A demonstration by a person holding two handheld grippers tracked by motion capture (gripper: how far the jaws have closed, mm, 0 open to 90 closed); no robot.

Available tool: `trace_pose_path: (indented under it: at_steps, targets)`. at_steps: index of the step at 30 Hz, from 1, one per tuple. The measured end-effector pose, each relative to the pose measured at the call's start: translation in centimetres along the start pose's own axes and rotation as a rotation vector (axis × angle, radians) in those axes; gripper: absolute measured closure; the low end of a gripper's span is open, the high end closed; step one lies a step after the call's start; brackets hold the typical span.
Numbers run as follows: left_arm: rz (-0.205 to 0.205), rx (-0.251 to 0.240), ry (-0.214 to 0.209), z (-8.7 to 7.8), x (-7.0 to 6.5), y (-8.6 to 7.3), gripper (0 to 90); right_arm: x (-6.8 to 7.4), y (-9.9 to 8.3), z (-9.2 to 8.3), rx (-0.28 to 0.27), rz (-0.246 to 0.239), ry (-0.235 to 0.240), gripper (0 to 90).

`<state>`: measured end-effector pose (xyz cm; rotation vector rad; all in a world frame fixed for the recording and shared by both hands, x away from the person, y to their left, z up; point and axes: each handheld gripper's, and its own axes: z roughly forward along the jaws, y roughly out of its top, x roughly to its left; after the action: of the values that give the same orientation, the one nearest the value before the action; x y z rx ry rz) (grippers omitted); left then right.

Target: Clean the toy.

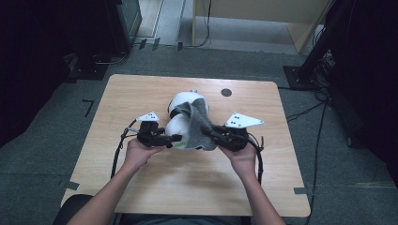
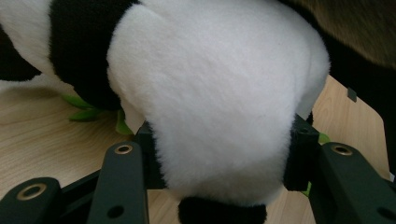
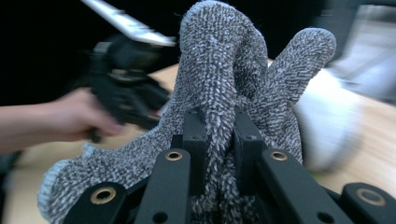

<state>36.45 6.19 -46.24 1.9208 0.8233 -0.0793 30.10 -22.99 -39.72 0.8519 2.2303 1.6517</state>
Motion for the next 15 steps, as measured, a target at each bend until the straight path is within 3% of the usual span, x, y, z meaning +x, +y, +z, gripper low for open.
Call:
trace_pose_path:
  at_steps: [4,7,9,15]
  targets:
    - [-0.015,-0.020,-0.013,-0.2,-0.1,0.1,48.4,1.1,-0.8,2.4,0.066,-0.006,0.060,80.1]
    - [0.001,-0.032,0.002,-0.4,-0.3,0.1,49.0,1.4,-1.7,3.7,0.110,0.006,0.100,80.2]
    - [-0.016,-0.036,-0.005,-0.6,-0.2,0.2,49.2,1.7,-2.1,4.3,0.140,0.002,0.124,80.2]
    - [-0.035,-0.029,0.004,-0.8,0.2,0.2,49.4,1.6,-3.5,5.7,0.226,0.006,0.145,80.2]
